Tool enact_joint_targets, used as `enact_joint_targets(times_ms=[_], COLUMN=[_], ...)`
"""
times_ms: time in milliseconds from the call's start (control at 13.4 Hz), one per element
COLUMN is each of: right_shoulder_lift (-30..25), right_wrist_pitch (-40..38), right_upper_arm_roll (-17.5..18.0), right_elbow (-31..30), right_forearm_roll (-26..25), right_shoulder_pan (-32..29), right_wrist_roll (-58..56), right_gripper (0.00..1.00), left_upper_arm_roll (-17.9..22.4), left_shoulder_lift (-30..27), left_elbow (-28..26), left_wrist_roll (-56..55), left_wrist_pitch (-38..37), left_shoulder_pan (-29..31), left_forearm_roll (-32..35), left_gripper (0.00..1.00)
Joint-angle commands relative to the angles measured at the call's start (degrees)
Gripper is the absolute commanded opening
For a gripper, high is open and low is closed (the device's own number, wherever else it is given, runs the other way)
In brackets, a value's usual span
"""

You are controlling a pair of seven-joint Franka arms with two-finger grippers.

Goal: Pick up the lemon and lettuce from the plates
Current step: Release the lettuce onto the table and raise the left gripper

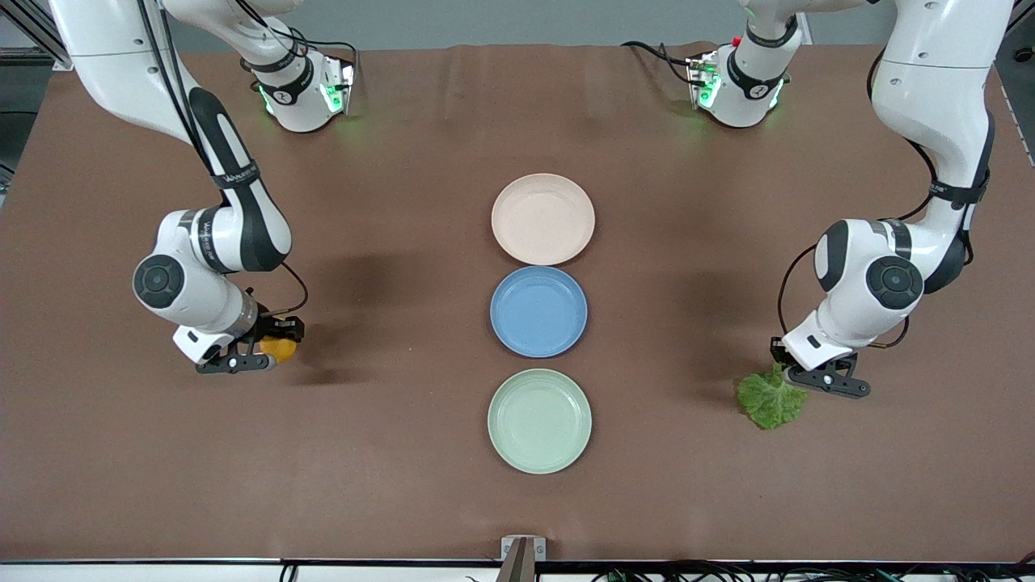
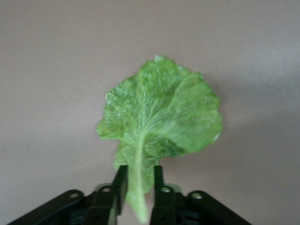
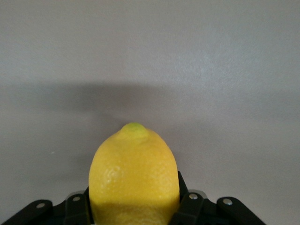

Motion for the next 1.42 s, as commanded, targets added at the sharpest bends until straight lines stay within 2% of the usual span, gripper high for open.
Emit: enact_joint_targets(times_ms=[0, 299, 448, 597, 746, 821, 970, 1119, 1269, 1343], right_shoulder_lift=[-0.76, 0.03, 0.82, 1.7, 2.05, 2.05, 2.05, 2.14, 2.05, 2.05], right_wrist_pitch=[4.45, 4.46, 5.16, 7.43, 7.8, 7.54, 7.18, 7.1, 6.31, 5.96], right_upper_arm_roll=[1.23, 1.23, 1.23, 1.23, 1.23, 1.23, 1.15, 1.15, 1.15, 1.15], right_elbow=[-4.12, -4.3, -4.3, -5.17, -5.26, -5.18, -5.17, -5.26, -5.26, -5.18], right_forearm_roll=[-0.35, -0.27, -0.27, -0.35, -0.35, -0.27, -0.26, -0.26, -0.35, -0.35], right_shoulder_pan=[-1.19, -1.28, -1.19, -1.19, -1.19, -1.19, -1.45, -1.98, -1.98, -2.07], right_wrist_roll=[-1.07, -1.16, -1.16, -1.16, -1.16, -1.16, -1.07, -1.16, -1.25, -1.16], right_gripper=[0.01, 0.01, 0.02, 0.01, 0.02, 0.02, 0.03, 0.03, 0.03, 0.04], left_upper_arm_roll=[-1.37, -6.55, -7.96, -10.16, -10.26, -10.26, -9.91, -10.61, -10.34, -10.69], left_shoulder_lift=[-3.2, -8.2, -11.71, -13.75, -13.67, -13.75, -16.2, -17.71, -19.72, -21.47], left_elbow=[-0.04, 5.84, 9.44, 16.36, 24.8, 27.36, 27.92, 28.09, 28.09, 28.01], left_wrist_roll=[-7.75, -22.7, -22.47, -22.29, -18.27, -15.72, -9.4, -6.04, -6.46, -7.25], left_wrist_pitch=[-2.54, -16.68, -26.33, -38.1, -47.61, -50.61, -52.57, -53.97, -59.24, -59.52], left_shoulder_pan=[-0.04, -0.04, 0.4, 0.4, 0.31, 0.57, 3.8, 9.78, 11.47, 10.69], left_forearm_roll=[0.2, 0.2, 0.02, 0.02, 0.02, 0.02, -1.11, -6.71, -10.95, -10.01], left_gripper=[1.0, 1.0, 1.0, 1.0, 1.0, 1.0, 1.0, 1.0, 1.0, 1.0])
